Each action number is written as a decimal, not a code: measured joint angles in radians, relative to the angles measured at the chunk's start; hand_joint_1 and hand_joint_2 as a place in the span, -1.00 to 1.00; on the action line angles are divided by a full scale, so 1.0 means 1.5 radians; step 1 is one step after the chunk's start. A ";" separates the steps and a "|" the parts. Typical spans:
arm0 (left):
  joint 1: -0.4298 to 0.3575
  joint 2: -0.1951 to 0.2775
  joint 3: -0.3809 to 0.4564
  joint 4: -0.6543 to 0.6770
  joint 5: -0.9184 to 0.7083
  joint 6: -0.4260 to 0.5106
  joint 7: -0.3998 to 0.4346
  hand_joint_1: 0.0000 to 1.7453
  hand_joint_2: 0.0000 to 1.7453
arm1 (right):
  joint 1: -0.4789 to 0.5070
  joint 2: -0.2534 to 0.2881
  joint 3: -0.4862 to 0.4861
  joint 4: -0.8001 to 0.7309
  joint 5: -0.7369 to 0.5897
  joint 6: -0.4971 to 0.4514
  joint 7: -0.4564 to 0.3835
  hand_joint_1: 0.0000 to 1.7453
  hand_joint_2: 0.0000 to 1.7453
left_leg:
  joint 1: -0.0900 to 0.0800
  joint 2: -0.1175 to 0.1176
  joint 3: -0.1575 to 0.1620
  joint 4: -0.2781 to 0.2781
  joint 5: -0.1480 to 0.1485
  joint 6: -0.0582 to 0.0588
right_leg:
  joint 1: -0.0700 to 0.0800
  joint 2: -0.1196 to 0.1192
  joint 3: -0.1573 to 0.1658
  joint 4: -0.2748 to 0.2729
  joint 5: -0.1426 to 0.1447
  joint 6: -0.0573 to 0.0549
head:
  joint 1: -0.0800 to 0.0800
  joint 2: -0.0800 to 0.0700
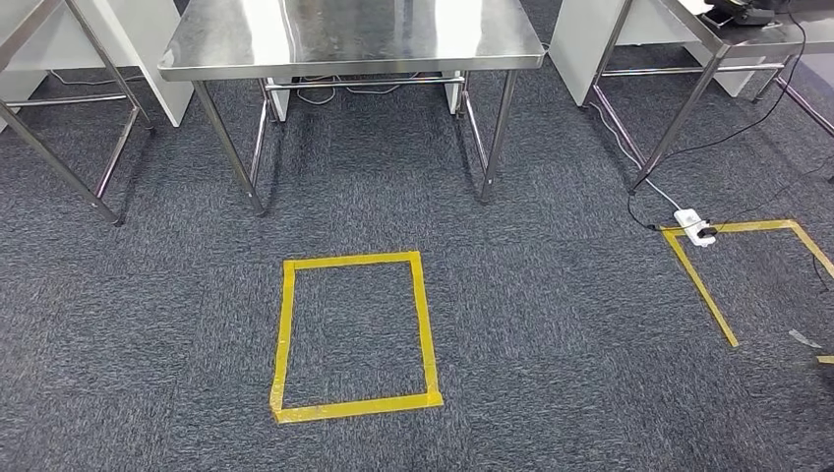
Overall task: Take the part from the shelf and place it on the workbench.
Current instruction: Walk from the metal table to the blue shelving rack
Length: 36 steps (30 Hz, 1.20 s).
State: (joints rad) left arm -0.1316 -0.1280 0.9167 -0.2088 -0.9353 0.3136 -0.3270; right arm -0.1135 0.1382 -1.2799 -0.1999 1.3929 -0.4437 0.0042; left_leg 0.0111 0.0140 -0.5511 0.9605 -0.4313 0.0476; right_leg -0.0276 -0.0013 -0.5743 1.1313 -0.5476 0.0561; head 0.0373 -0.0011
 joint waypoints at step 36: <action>0.001 -0.001 0.000 0.000 -0.003 0.007 0.001 -1.00 -1.00 | -0.002 -0.001 0.000 0.000 -0.003 0.000 0.018 -1.00 -1.00 | -0.019 -0.008 0.004 0.021 -0.024 -0.007 | 0.012 0.002 0.022 -0.097 0.053 -0.027 | -0.004 0.000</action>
State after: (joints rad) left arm -0.1301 -0.1293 0.9163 -0.2087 -0.9399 0.3238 -0.3261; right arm -0.1171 0.1371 -1.2795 -0.1999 1.3883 -0.4438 0.0305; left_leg -0.0175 0.0019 -0.5447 0.9914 -0.4675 0.0364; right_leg -0.0102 0.0016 -0.5411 0.9861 -0.4680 0.0157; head 0.0309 -0.0011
